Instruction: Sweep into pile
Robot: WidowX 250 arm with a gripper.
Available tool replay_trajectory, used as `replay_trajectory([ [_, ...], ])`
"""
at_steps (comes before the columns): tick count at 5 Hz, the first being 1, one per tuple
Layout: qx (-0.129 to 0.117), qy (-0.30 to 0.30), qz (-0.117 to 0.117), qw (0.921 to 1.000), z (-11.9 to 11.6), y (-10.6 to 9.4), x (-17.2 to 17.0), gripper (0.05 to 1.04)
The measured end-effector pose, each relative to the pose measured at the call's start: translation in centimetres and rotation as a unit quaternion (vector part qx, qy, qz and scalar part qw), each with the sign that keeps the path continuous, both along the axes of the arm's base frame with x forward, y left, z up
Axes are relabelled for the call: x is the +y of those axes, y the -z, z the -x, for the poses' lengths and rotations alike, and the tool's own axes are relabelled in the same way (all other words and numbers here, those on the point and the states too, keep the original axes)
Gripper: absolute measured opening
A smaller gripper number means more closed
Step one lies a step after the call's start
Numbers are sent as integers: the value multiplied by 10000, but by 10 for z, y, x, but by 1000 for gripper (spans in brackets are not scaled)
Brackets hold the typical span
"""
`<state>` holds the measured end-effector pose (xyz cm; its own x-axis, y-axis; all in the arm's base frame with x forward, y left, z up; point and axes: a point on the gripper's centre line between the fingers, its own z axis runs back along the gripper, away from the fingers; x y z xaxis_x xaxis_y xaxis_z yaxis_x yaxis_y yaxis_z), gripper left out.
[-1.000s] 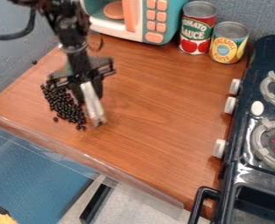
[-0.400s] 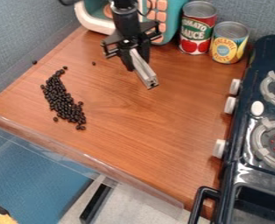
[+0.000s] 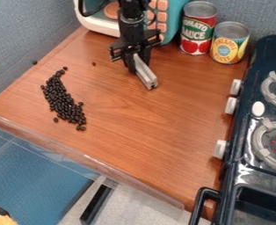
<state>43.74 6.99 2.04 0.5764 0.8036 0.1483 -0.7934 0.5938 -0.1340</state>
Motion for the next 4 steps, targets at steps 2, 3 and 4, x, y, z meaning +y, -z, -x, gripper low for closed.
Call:
replay_trajectory([
  [2, -138, -362, -10, 9992, 0, -1, 34, 380],
  [3, -149, -555, 136, 9983, 8, 1, 49, 380],
  [4, -42, -862, 299, 9958, 29, -2, 78, 380],
])
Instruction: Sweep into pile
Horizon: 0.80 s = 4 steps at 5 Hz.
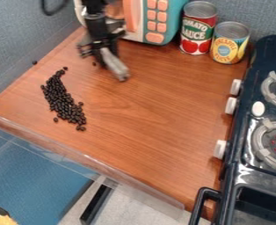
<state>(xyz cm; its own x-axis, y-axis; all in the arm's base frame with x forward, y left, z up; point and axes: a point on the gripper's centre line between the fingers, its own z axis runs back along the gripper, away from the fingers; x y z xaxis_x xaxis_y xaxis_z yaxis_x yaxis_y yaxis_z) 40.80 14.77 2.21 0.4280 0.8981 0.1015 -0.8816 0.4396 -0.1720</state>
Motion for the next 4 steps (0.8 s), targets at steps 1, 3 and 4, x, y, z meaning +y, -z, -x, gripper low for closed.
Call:
replay_trajectory([
  [1, -47, -207, 142, 9997, 20, -2, 17, 380],
  [3, -129, -141, 212, 9996, 48, -12, 19, 380],
  [4, -137, -27, 179, 9997, 61, -12, 18, 380],
])
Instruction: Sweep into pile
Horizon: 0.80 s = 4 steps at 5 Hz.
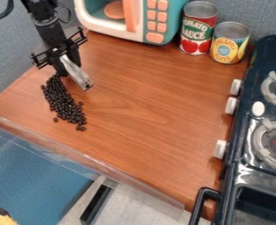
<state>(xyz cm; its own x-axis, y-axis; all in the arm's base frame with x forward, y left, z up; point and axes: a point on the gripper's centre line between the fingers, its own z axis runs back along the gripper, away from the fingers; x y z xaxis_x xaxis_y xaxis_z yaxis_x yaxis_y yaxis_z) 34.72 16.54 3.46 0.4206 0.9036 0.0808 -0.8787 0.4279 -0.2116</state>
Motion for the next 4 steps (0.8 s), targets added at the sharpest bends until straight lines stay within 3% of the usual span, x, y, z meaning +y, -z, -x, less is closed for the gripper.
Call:
replay_trajectory([
  [1, -152, 72, -74, 9998, 8, -11, -8, 380],
  [2, -363, 394, -165, 9984, 3, -31, -41, 380],
  [3, -482, 919, -397, 9938, -3, -53, -102, 380],
  [4, -378, 1305, -788, 9876, -2, -47, -146, 380],
])
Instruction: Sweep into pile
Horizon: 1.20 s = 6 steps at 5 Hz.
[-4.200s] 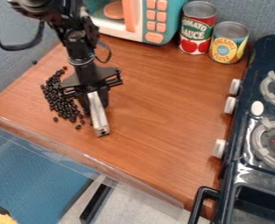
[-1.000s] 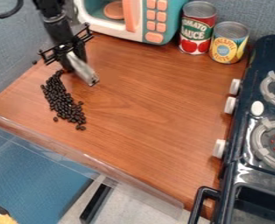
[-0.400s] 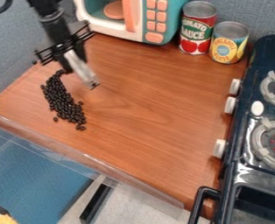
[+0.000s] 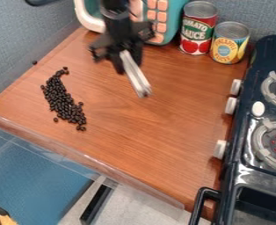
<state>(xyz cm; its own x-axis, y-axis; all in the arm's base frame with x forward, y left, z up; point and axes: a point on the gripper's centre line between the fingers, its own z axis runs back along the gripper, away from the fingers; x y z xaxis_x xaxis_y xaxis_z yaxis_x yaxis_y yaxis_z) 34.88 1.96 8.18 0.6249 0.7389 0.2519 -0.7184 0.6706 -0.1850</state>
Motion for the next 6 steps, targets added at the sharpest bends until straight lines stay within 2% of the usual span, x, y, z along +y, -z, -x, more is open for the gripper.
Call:
replay_trajectory([
  [1, 48, 632, -522, 9966, 2, 7, -49, 380],
  [2, 501, 1143, -761, 9893, 11, 40, -65, 380],
  [3, 1158, 1719, -924, 9739, 19, 65, -74, 380],
  [4, 1659, 2200, -981, 9563, 23, 67, -74, 380],
  [5, 1827, 2692, -852, 9418, 29, 69, -72, 427],
  [6, 1903, 2871, -931, 9342, 37, 71, -68, 738],
])
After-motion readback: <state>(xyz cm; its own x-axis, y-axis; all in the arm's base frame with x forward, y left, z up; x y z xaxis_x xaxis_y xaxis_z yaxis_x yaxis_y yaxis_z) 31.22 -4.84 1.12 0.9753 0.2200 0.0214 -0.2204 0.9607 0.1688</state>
